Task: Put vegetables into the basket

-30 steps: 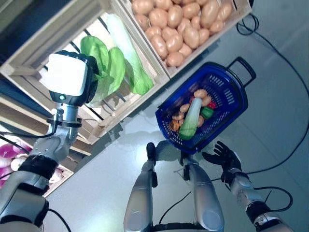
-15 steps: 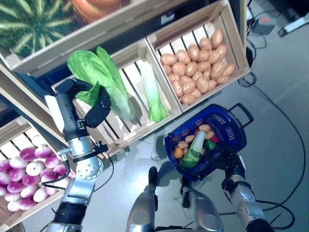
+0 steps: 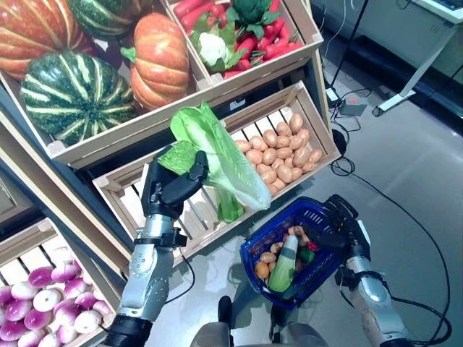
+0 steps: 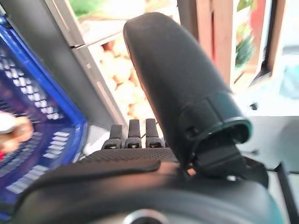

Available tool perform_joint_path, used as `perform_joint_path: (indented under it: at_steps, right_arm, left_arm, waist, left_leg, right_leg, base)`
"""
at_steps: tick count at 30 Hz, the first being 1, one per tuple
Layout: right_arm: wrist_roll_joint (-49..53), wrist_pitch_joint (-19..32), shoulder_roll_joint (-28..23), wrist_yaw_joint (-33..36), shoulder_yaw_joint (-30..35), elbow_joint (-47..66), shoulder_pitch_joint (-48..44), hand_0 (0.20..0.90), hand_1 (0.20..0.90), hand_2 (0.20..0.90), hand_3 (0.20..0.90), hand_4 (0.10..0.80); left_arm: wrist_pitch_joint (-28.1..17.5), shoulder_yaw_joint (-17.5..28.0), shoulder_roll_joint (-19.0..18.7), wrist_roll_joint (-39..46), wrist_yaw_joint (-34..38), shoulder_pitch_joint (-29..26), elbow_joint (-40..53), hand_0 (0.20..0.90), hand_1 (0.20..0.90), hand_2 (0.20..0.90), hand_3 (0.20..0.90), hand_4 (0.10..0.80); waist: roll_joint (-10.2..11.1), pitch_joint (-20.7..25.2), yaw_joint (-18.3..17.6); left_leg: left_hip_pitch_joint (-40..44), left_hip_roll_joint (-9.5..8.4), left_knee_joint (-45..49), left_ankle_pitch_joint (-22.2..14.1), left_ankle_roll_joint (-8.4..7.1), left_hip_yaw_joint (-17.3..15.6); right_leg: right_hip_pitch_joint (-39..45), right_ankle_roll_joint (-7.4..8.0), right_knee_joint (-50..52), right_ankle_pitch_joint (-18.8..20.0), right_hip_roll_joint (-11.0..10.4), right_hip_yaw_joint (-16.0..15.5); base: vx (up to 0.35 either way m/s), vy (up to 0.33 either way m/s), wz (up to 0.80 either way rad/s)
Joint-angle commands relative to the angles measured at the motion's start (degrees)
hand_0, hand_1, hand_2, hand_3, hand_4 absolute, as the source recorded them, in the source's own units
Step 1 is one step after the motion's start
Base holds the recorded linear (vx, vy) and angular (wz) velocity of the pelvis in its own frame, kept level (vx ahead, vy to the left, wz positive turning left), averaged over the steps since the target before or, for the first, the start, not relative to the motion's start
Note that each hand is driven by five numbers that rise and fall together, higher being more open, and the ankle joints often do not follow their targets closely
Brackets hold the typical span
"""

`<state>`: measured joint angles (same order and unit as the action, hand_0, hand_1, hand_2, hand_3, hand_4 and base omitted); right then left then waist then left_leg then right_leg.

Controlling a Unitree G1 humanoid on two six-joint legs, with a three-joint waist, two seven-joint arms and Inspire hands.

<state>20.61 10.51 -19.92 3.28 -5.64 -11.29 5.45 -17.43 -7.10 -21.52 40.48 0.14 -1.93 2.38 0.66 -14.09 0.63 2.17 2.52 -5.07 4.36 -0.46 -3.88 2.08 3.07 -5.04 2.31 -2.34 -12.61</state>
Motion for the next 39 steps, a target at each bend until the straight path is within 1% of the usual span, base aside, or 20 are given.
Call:
perform_joint_path:
  at_steps: [1, 3, 6, 7, 8, 9, 10, 12, 14, 16, 19, 23, 25, 30, 36, 39]
  right_arm:
    - [0.32, 4.04, -3.96, -6.71, -0.08, 7.4, -1.79, 0.9, 0.9, 0.9, 0.9, 0.8]
    - [2.26, 2.25, -6.93, -11.26, -0.73, 9.36, -2.66, 0.9, 0.9, 0.9, 0.9, 0.8]
    - [3.46, 1.02, -8.44, -13.16, -1.19, 10.51, -3.34, 0.9, 0.9, 0.9, 0.9, 0.8]
    - [5.2, -0.63, -9.77, -16.13, -1.88, 11.83, -4.39, 0.9, 0.9, 0.9, 0.9, 0.8]
    - [5.82, -1.76, -10.33, -17.44, -2.25, 12.32, -4.95, 0.9, 0.9, 0.9, 0.9, 0.8]
    - [6.08, -1.92, -10.47, -17.85, -2.33, 12.43, -5.08, 0.9, 0.9, 0.9, 0.9, 0.8]
    - [7.5, -3.63, -11.21, -20.82, -3.25, 13.3, -5.76, 0.9, 0.9, 0.9, 0.9, 0.8]
    - [9.57, -5.99, -12.11, -24.17, -4.49, 14.25, -6.6, 0.9, 0.9, 0.9, 0.9, 0.8]
    - [11.66, -7.08, -12.64, -26.59, -5.6, 14.64, -7.16, 0.9, 0.9, 0.9, 0.9, 0.8]
    - [12.87, -7.5, -13.05, -27.91, -6.66, 14.29, -7.98, 0.9, 0.9, 0.9, 0.9, 0.8]
    - [13.99, -9.77, -13.78, -30.35, -8.33, 14.44, -9.6, 0.9, 0.9, 0.9, 0.9, 0.8]
    - [13.92, -10.97, -13.68, -31.43, -9.93, 14.5, -10.2, 0.9, 0.9, 0.9, 0.9, 0.8]
    - [14.01, -11.43, -13.45, -30.7, -10.65, 14.58, -10.49, 0.9, 0.9, 0.9, 0.9, 0.8]
    - [14.13, -11.48, -11.95, -28.37, -11.88, 13.79, -10.73, 0.9, 0.9, 0.9, 0.9, 0.8]
    - [14.72, -11.35, -10.22, -23.64, -12.39, 13.67, -11.57, 0.9, 0.9, 0.9, 0.9, 0.8]
    - [15.74, -12.13, -9.27, -21.22, -12.54, 13.54, -12.16, 0.9, 0.9, 0.9, 0.9, 0.8]
  left_arm:
    - [-1.47, -0.3, -0.59, 0.87, -3.99, -3.16, 4.9, 0.3, 0.3, 0.3, 0.3, 0.4]
    - [-0.35, -1.03, -1.47, 1.44, -4.02, -3.43, 4.24, 0.3, 0.3, 0.3, 0.3, 0.4]
    - [0.53, -1.13, -1.68, 1.85, -3.95, -3.64, 3.91, 0.3, 0.3, 0.3, 0.3, 0.4]
    - [1.38, -1.47, -2.03, 2.57, -3.87, -3.87, 3.79, 0.3, 0.3, 0.3, 0.3, 0.4]
    - [1.59, -1.69, -2.03, 3.0, -3.97, -3.98, 3.62, 0.3, 0.3, 0.3, 0.3, 0.4]
    - [1.66, -1.74, -2.03, 3.16, -4.07, -4.01, 3.59, 0.3, 0.3, 0.3, 0.3, 0.4]
    - [1.81, -2.19, -1.91, 3.84, -4.5, -4.2, 3.4, 0.3, 0.3, 0.3, 0.3, 0.4]
    - [1.99, -2.81, -2.0, 4.9, -4.85, -4.46, 2.92, 0.3, 0.3, 0.3, 0.3, 0.4]
    - [2.34, -3.31, -2.03, 5.13, -4.95, -4.56, 2.77, 0.3, 0.3, 0.3, 0.3, 0.4]
    - [2.34, -3.99, -2.19, 5.69, -5.0, -4.69, 2.31, 0.3, 0.3, 0.3, 0.3, 0.4]
    - [2.08, -4.58, -2.33, 6.8, -5.32, -4.68, 1.58, 0.3, 0.3, 0.3, 0.3, 0.4]
    - [1.64, -4.92, -2.19, 8.4, -5.98, -4.55, 1.27, 0.3, 0.3, 0.3, 0.3, 0.4]
    - [1.6, -5.18, -2.05, 8.54, -6.04, -4.48, 1.53, 0.3, 0.3, 0.3, 0.3, 0.4]
    - [1.18, -6.21, -1.63, 8.7, -6.27, -4.07, 1.91, 0.3, 0.3, 0.3, 0.3, 0.4]
    - [1.25, -6.89, -1.35, 8.36, -6.23, -4.1, 2.28, 0.3, 0.3, 0.3, 0.3, 0.4]
    - [1.28, -7.25, -1.45, 7.88, -6.19, -4.44, 2.14, 0.3, 0.3, 0.3, 0.3, 0.4]
  waist:
    - [2.17, 6.97, -0.33]
    - [2.5, 7.36, -0.31]
    - [2.77, 7.62, -0.18]
    - [3.09, 7.97, 0.0]
    - [3.21, 8.13, 0.14]
    - [3.24, 8.16, 0.18]
    - [3.4, 8.46, 0.33]
    - [3.53, 8.68, 0.51]
    - [3.64, 8.97, 0.72]
    - [3.77, 9.25, 0.94]
    - [3.8, 9.8, 1.22]
    - [3.74, 10.35, 1.36]
    - [3.67, 10.48, 1.42]
    - [3.39, 10.84, 1.41]
    - [3.2, 11.03, 1.37]
    - [3.09, 11.11, 1.3]
  left_leg:
    - [0.38, -0.35, 0.43, -3.28, -1.33, -0.25]
    - [1.24, -0.38, 0.07, -3.64, -1.03, -0.56]
    - [1.59, -0.35, 0.07, -3.84, -0.96, -0.63]
    - [1.75, -0.4, 0.07, -4.05, -0.85, -0.68]
    - [1.77, -0.4, 0.07, -4.08, -0.85, -0.74]
    - [1.77, -0.4, 0.07, -4.08, -0.85, -0.76]
    - [1.74, -0.38, 0.07, -4.16, -0.82, -0.85]
    - [1.76, -0.34, 0.07, -4.15, -0.85, -0.83]
    - [1.74, -0.34, 0.07, -4.17, -0.88, -0.8]
    - [1.82, -0.32, 0.07, -4.22, -0.9, -0.84]
    - [1.92, -0.29, 0.07, -4.22, -0.98, -0.64]
    - [1.96, -0.25, 0.07, -4.21, -1.09, -0.49]
    - [1.98, -0.21, 0.07, -4.2, -1.12, -0.36]
    - [1.96, -0.04, 0.07, -4.13, -1.28, -0.22]
    - [1.95, 0.0, 0.07, -4.12, -1.24, -0.36]
    - [2.05, -0.03, 0.07, -4.2, -1.14, -0.37]
  right_leg:
    - [1.68, 2.0, 1.29, 0.22, -3.51, -1.26]
    - [2.19, 2.32, 0.99, 0.41, -3.61, -1.08]
    - [2.57, 2.45, 0.65, 0.6, -3.69, -0.87]
    - [2.72, 2.62, 0.34, 0.83, -3.76, -0.7]
    - [2.76, 2.72, 0.25, 0.94, -3.81, -0.61]
    - [2.76, 2.74, 0.22, 0.97, -3.82, -0.6]
    - [2.76, 2.81, 0.09, 1.06, -3.88, -0.63]
    - [2.74, 2.85, 0.04, 1.19, -3.93, -0.56]
    - [2.74, 2.87, 0.04, 1.16, -3.95, -0.65]
    - [2.82, 2.87, 0.04, 1.11, -3.99, -0.8]
    - [2.97, 2.8, 0.04, 0.96, -3.94, -0.75]
    - [2.99, 2.73, 0.04, 0.85, -3.95, -0.7]
    - [3.05, 2.7, 0.04, 0.82, -3.97, -0.69]
    - [3.05, 2.79, 0.04, 0.76, -4.03, -0.57]
    - [2.92, 2.81, 0.04, 0.73, -4.08, -0.24]
    - [2.93, 2.8, 0.04, 0.69, -4.05, -0.06]
  base:
    - [0.0, 0.0, 0.0]
    - [0.036, 0.023, -0.06]
    - [0.035, 0.013, -0.13]
    - [0.023, 0.005, -0.04]
    - [0.0, 0.0, 0.0]
    - [0.0, 0.0, 0.0]
    - [0.0, 0.0, 0.0]
    - [0.0, 0.0, 0.0]
    - [0.0, 0.0, 0.0]
    - [0.0, 0.0, 0.0]
    - [0.0, 0.0, 0.0]
    - [0.0, 0.0, 0.0]
    - [0.0, 0.0, 0.0]
    - [0.0, 0.0, 0.0]
    - [0.0, 0.0, 0.0]
    - [0.0, 0.0, 0.0]
